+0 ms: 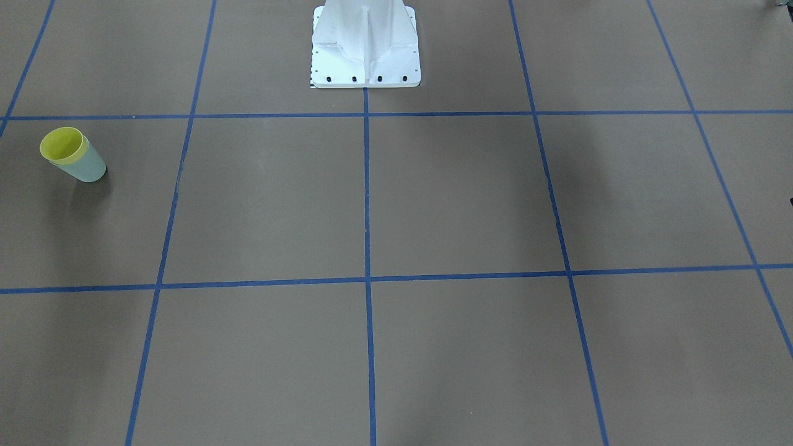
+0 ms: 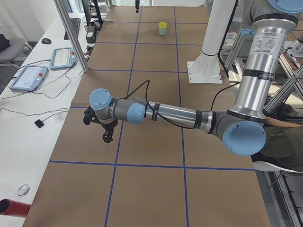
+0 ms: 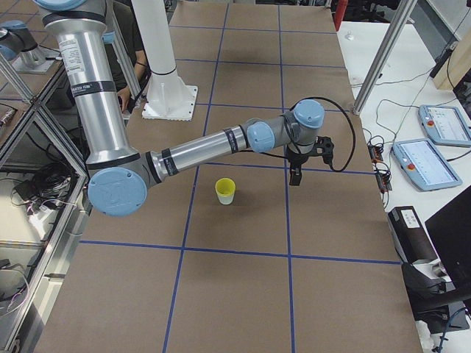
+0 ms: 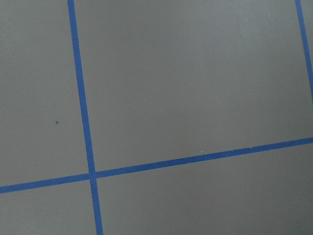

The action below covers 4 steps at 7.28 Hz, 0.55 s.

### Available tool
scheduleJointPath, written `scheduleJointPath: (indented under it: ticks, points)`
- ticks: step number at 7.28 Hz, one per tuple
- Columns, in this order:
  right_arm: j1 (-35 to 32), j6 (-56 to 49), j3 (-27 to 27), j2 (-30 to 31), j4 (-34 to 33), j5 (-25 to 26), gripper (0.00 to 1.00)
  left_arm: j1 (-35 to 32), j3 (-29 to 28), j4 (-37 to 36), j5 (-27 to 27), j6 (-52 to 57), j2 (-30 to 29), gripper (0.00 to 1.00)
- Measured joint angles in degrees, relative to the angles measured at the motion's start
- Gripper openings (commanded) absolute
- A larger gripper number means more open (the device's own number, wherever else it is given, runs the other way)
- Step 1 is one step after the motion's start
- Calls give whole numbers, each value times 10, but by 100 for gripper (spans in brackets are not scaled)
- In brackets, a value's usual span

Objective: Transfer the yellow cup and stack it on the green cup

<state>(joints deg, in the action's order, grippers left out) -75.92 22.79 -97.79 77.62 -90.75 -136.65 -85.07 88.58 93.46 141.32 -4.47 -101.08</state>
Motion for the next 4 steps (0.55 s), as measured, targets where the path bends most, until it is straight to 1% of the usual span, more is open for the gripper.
scheduleJointPath:
  ticks: [4]
  points:
    - [3,1,0,5,17,3,100,0,5,0,0,0,0,100]
